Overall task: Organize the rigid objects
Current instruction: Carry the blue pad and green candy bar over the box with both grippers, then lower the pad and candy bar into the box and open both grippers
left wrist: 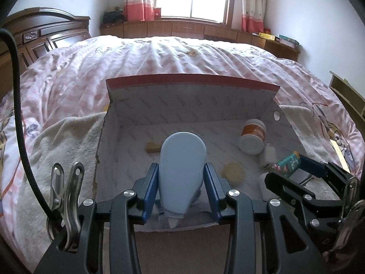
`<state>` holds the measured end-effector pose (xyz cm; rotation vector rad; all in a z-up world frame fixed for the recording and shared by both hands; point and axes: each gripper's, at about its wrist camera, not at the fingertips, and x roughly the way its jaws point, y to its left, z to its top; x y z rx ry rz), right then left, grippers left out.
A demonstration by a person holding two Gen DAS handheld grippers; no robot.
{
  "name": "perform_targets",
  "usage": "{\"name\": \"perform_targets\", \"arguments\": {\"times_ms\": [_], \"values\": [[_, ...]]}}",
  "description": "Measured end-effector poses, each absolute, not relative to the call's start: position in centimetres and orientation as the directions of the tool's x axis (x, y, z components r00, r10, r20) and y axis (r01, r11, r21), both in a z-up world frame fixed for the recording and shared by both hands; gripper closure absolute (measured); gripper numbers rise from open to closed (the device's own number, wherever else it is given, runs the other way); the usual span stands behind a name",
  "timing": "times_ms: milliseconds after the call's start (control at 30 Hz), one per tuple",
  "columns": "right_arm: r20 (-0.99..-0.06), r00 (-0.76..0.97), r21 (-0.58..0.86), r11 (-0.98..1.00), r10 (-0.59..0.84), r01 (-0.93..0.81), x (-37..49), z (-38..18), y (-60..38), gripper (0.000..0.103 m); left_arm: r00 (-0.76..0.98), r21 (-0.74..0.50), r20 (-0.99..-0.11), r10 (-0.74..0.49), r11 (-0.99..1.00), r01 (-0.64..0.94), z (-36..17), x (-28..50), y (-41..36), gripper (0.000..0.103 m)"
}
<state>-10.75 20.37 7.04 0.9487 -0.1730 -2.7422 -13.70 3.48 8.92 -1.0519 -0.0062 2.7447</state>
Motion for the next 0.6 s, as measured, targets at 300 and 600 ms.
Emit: {"name": "perform_targets", "arguments": {"times_ms": [300,600], "values": [[-0.602,-0.772,0.133,-0.979,-0.203,0.154,-11.6,6.4,20.0,0.019,-0.717,-0.073,-0.674,0.179,-0.982,-0.177,8.1,-14.8,3.6,0.063],[-0.590,-0.787,0.108,-0.983,-0.181,0.146,-11.9,6.3,19.7,0.010,-0.698,-0.085,-0.694,0.175,-0.983,-0.162,7.6,-15.4,3.2,0.061]]}}
